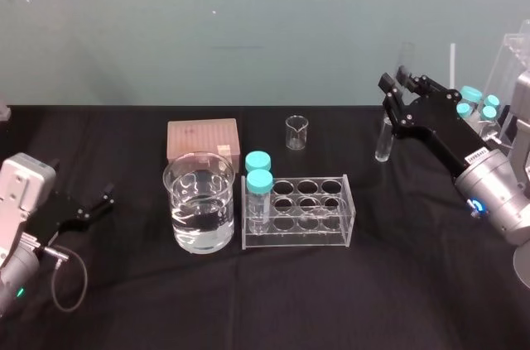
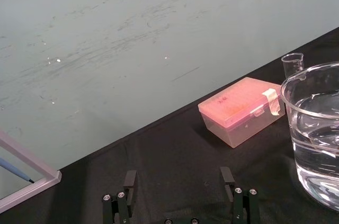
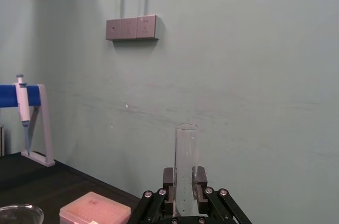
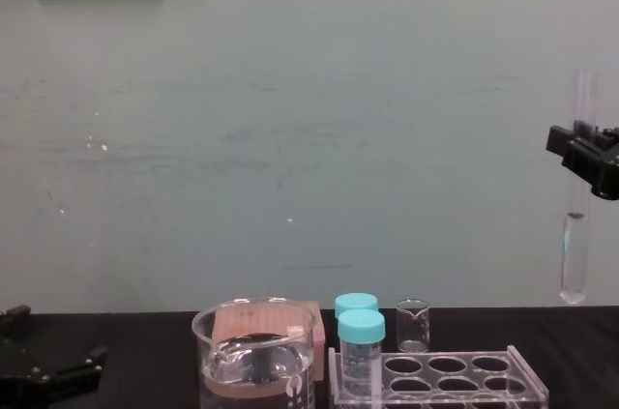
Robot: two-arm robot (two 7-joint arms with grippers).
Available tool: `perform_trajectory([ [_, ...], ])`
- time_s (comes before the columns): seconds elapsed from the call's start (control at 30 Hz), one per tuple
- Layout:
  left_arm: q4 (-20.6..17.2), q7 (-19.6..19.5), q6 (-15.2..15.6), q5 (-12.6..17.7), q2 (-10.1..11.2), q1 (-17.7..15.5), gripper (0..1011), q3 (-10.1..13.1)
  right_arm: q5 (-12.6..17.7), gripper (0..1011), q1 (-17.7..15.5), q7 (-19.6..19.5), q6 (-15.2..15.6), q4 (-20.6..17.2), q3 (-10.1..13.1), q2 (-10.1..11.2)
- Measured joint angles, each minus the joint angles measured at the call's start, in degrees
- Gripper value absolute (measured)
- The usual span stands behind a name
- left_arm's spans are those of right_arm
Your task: Hold the test tube with one hand and immerse one end into the beaker, then return it to the test tube rack.
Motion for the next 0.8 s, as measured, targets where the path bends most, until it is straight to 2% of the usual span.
perform_trajectory([
  [0.27, 0.0, 0.0, 0.0, 0.0, 0.0, 0.0, 1000, 0.0, -1.73, 241, -0.35, -0.88, 0.73, -0.2, 0.47, -0.91],
  [0.8, 0.0, 0.0, 0.0, 0.0, 0.0, 0.0, 1000, 0.0, -3.26, 241, -0.34, -1.29, 1.57, -0.18, 0.78, -1.67],
])
